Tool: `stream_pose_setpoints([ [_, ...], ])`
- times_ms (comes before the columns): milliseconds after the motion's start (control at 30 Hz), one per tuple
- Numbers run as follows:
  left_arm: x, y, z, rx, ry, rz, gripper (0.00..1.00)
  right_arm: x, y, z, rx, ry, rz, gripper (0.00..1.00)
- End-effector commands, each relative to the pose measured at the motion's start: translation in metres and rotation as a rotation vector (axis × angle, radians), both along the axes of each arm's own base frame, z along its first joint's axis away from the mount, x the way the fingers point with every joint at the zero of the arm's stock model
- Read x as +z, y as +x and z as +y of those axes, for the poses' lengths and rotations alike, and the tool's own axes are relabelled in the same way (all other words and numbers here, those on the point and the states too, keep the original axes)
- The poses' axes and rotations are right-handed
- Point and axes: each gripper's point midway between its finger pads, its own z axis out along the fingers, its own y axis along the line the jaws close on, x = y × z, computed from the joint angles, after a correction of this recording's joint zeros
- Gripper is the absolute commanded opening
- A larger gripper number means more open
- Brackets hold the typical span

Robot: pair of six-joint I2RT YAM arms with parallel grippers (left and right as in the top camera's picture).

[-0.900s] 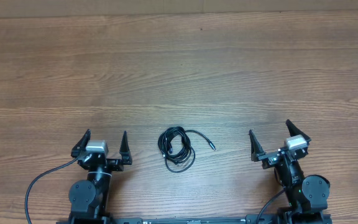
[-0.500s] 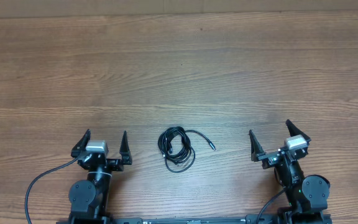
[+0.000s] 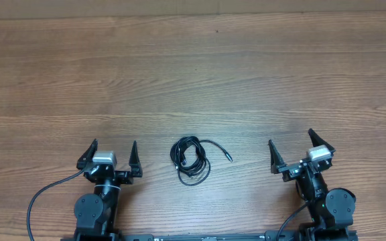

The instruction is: Untangle cables

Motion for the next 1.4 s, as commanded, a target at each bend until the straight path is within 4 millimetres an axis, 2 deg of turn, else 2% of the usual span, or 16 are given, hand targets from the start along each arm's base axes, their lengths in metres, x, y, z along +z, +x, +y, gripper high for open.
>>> stream_pose_setpoints([
  [0,0.001,0.000,0.001,0.003,0.019,-0.009,1.00,-0.002,0.000,0.000,-0.003,-0.004,-0.005,1.00],
  [1033,0.001,0.000,0.000,0.002,0.017,-0.011,1.00,-0.002,0.000,0.000,-0.003,-0.004,-0.005,1.00],
  [1167,0.001,-0.001,-0.011,-0.065,-0.006,-0.009,0.99,-0.002,0.000,0.000,-0.003,-0.004,-0.005,1.00],
  [1367,0.001,-0.001,-0.013,-0.074,-0.007,-0.009,1.00,-0.002,0.000,0.000,-0.003,-0.004,-0.005,1.00],
])
